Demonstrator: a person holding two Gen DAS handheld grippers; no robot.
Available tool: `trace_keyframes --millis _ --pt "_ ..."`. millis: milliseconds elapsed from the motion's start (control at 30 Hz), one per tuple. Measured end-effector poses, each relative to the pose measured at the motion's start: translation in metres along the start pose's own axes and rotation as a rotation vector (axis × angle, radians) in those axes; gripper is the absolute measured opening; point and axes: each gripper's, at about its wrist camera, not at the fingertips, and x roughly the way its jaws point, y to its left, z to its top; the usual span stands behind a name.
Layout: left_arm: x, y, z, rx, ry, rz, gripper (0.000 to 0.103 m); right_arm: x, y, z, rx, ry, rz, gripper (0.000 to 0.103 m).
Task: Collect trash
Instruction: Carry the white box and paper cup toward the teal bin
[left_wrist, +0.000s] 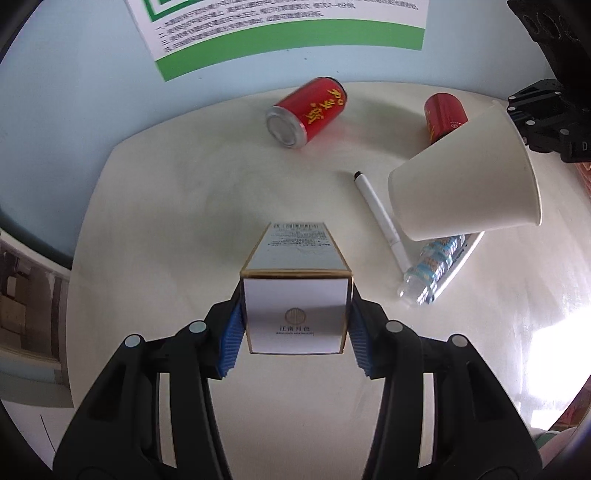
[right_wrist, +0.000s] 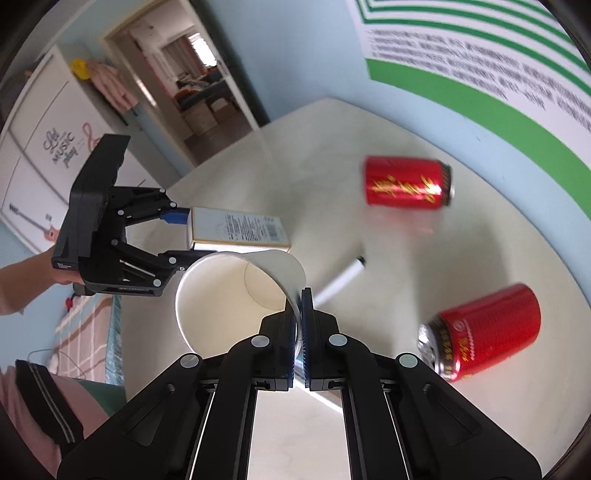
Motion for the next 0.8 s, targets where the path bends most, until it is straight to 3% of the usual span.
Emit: trace_keyframes --millis 133,433,633,800 --pt "-0.016 0.014 -0.018 -0.079 -0.010 0.000 0.046 0.000 0.016 0.003 -0.019 -0.007 0.025 0.004" --pt "-0.077 0.038 -0.073 -0.194 -0.024 0.077 0.046 0.010 0.074 0.013 -0.141 0.030 0.113 0.004" --pt "-0.118 0.063 -0.144 -0.284 0.003 0.143 0.047 0.035 0.140 0.023 -0.252 0.083 0.195 0.004" --pt "-0.140 0.086 -0.223 -0.376 0.041 0.181 0.047 0.070 0.207 0.028 -0.335 0.135 0.270 0.004"
